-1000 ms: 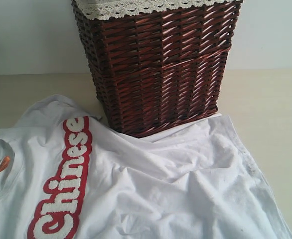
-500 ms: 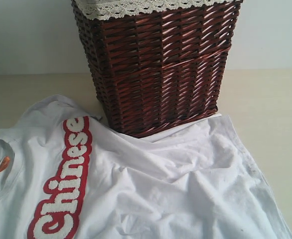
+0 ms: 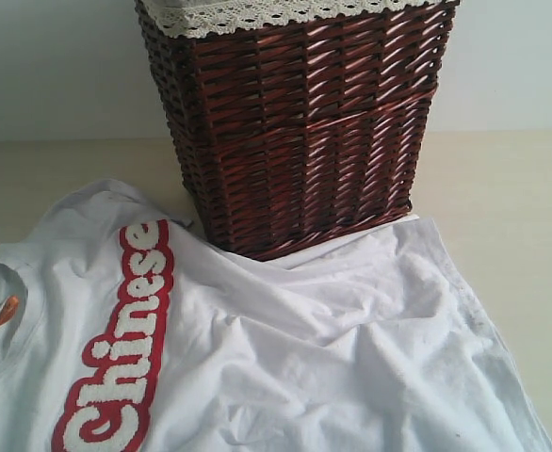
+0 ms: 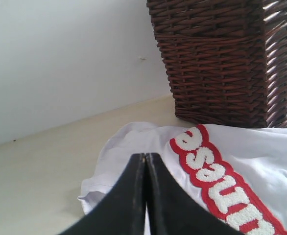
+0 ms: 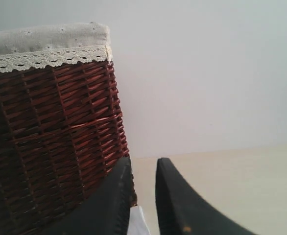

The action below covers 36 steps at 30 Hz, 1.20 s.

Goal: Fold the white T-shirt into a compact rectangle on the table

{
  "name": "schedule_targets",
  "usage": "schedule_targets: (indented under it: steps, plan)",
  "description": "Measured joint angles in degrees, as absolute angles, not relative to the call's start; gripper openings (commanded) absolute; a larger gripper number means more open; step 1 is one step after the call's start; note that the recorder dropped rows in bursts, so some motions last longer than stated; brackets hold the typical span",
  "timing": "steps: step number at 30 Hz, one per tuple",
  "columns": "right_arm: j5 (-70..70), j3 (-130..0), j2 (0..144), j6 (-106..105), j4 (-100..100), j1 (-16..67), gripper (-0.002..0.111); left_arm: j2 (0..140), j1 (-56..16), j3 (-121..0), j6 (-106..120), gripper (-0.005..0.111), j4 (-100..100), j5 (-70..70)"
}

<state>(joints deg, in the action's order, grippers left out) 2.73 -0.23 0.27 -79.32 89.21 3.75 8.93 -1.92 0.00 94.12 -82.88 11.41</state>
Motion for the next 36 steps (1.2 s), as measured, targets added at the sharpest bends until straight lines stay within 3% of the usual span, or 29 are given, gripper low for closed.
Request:
schedule_targets:
  steps: [6, 14, 18, 21, 28, 32, 36]
  plan:
    - [3.4, -2.1, 10.5, -86.5, 88.5, 3.8, 0.020, 8.9, -1.9, 0.0, 94.1, 0.001, -82.9, 11.4]
    - [-7.0, -18.2, 50.4, -92.8, 90.6, 3.8, 0.020, 8.9, -1.9, 0.0, 94.1, 0.001, -82.9, 11.4]
    - [-5.6, -26.7, 66.0, -91.8, 94.9, 3.8, 0.020, 8.9, -1.9, 0.0, 94.1, 0.001, -82.9, 11.4]
    - [6.2, -32.4, 71.6, -91.8, 93.8, 3.8, 0.020, 8.9, -1.9, 0.0, 94.1, 0.001, -82.9, 11.4]
    - [62.3, -42.8, 79.9, -92.4, 70.9, 4.3, 0.020, 8.9, -1.9, 0.0, 94.1, 0.001, -82.9, 11.4]
    - [68.4, -44.0, 85.1, -91.3, 69.0, 3.4, 0.020, 8.9, -1.9, 0.0, 94.1, 0.001, -82.9, 11.5]
    - [63.4, -44.1, 89.4, -91.3, 74.2, 1.1, 0.020, 8.9, -1.9, 0.0, 94.1, 0.001, -82.9, 11.5]
